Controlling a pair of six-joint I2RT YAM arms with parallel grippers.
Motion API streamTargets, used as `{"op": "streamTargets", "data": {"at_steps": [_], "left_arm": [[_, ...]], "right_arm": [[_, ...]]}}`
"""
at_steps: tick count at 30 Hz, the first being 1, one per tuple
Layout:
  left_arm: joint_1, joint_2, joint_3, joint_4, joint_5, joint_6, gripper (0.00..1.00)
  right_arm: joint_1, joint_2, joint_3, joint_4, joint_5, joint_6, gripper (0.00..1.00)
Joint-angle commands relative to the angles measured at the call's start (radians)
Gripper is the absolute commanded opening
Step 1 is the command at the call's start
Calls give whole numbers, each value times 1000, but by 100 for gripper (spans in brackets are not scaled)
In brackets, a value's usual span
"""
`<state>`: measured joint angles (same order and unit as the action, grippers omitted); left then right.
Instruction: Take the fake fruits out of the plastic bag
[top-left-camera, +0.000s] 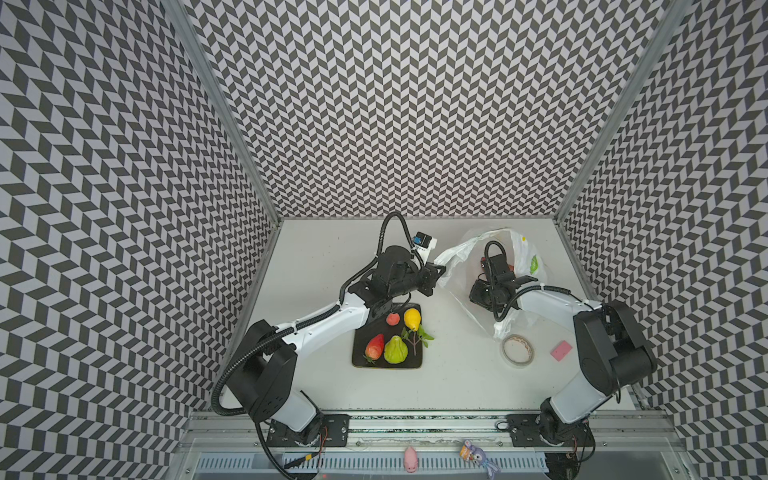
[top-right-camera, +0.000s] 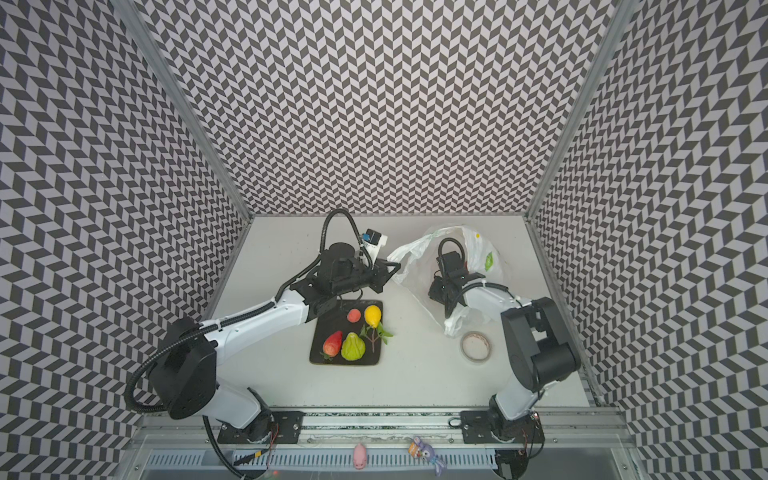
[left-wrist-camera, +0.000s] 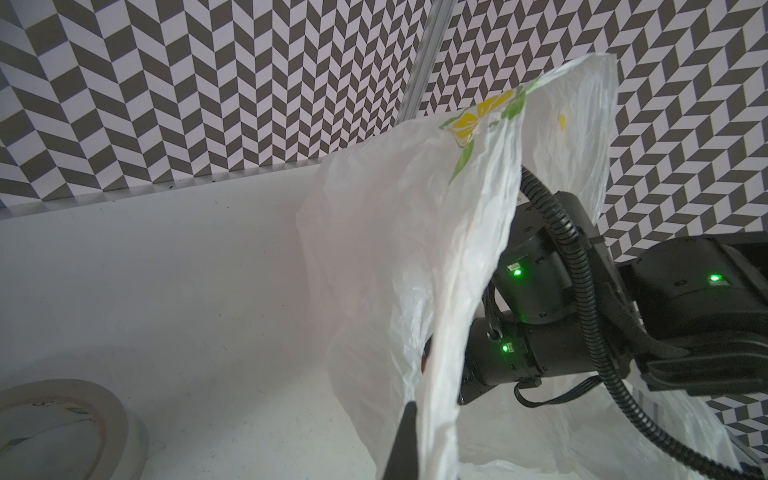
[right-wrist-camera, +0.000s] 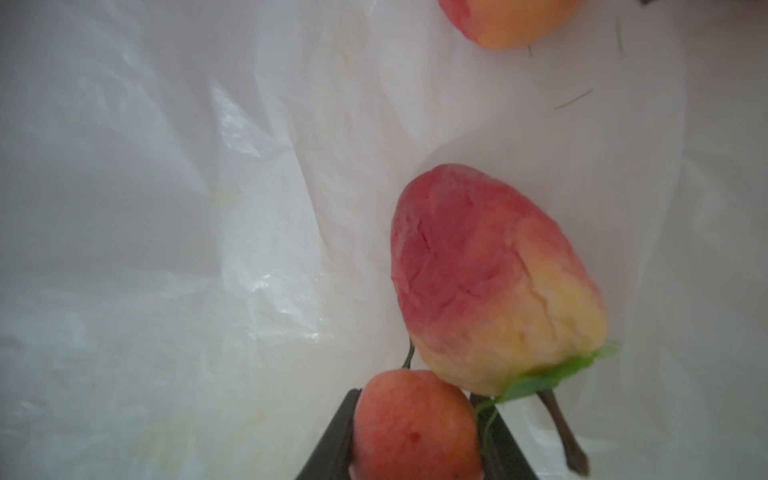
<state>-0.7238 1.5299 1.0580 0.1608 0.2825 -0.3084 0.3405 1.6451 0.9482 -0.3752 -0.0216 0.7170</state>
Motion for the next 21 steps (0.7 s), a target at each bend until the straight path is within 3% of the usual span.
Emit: {"op": "streamTargets", "data": {"at_steps": [1, 8, 14, 21], "left_arm": [[-2, -15, 16, -4, -6, 0, 0], [3, 5, 34, -15, -14, 6, 0], [9, 30, 60, -22, -13, 2, 0], [14, 63, 96, -36, -20, -18, 0]], "right_arm": [[6, -70, -16, -16, 10, -10, 26], [5, -226, -100, -56, -84, -88, 26], [8, -320, -145, -25, -207, -261, 26], [49, -455, -181, -11, -236, -424, 27]]}}
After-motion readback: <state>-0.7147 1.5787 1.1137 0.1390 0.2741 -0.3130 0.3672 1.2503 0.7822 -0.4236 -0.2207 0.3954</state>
